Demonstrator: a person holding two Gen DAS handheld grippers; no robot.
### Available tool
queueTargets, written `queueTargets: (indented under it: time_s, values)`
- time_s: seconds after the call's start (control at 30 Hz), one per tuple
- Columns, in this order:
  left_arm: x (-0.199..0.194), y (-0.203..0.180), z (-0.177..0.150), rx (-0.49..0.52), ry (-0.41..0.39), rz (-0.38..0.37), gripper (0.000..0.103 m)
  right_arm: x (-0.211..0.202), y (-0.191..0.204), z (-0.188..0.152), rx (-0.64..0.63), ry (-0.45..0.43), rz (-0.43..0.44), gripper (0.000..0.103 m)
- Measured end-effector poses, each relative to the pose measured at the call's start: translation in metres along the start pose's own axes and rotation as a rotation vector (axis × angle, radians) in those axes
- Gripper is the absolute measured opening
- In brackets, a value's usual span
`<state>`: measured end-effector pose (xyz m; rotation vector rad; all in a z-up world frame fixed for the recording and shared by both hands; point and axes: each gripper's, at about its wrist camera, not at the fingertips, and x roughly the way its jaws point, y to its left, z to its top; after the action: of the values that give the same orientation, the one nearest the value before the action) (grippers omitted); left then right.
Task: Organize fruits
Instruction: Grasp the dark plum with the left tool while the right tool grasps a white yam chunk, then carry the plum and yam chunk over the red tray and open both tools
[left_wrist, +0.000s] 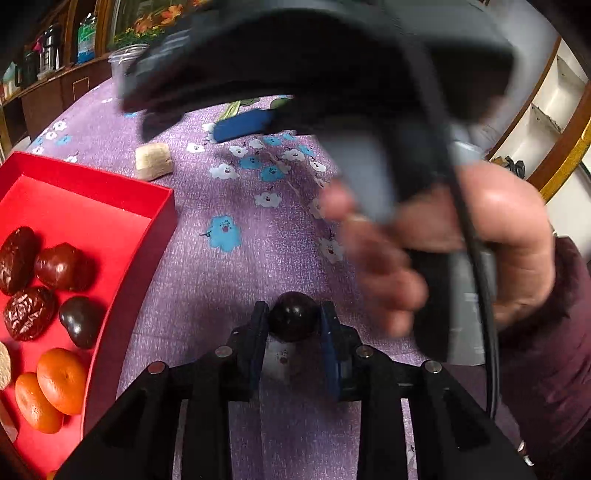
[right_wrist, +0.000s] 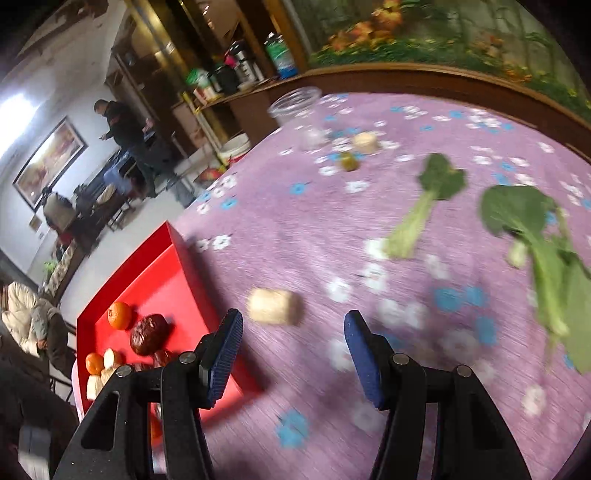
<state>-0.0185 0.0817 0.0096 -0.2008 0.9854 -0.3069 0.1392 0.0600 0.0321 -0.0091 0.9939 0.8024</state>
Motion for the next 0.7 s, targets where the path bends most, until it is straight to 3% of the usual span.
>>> queueTargets:
  time_s: [0.13, 0.17, 0.2, 0.37, 0.5, 0.63, 0.67, 0.7]
  values:
    - [-0.001, 0.005, -0.001, -0.020, -0.003, -0.018, 0.026, 0.033, 0.016, 0.005, -0.063, 0.089, -0.092, 0.059]
    - [-0.002, 0.006, -0.001, -0.019, -0.003, -0.021, 0.027, 0.035, 0.015, 0.004, -0.064, 0.105, -0.098, 0.038]
    - [-0.003, 0.006, -0.001, -0.019, -0.001, -0.031, 0.028, 0.031, 0.014, 0.002, -0.058, 0.101, -0.096, 0.036]
    - [-0.009, 0.016, -0.002, -0.049, -0.006, -0.053, 0.035, -0.015, -0.019, -0.014, 0.028, 0.039, -0.181, 0.036]
    - [-0.016, 0.023, -0.002, -0.055, -0.016, -0.052, 0.039, -0.073, -0.048, -0.064, 0.105, 0.020, -0.237, 0.036]
    - [-0.008, 0.016, -0.001, -0.038, -0.012, -0.036, 0.045, -0.109, -0.053, -0.123, 0.171, 0.040, -0.222, 0.038]
    - [-0.007, 0.014, 0.001, -0.030, -0.011, -0.029, 0.045, -0.114, -0.053, -0.133, 0.188, 0.036, -0.214, 0.041]
    - [-0.006, 0.012, 0.001, -0.021, -0.012, -0.023, 0.046, -0.123, -0.054, -0.143, 0.207, 0.020, -0.211, 0.051]
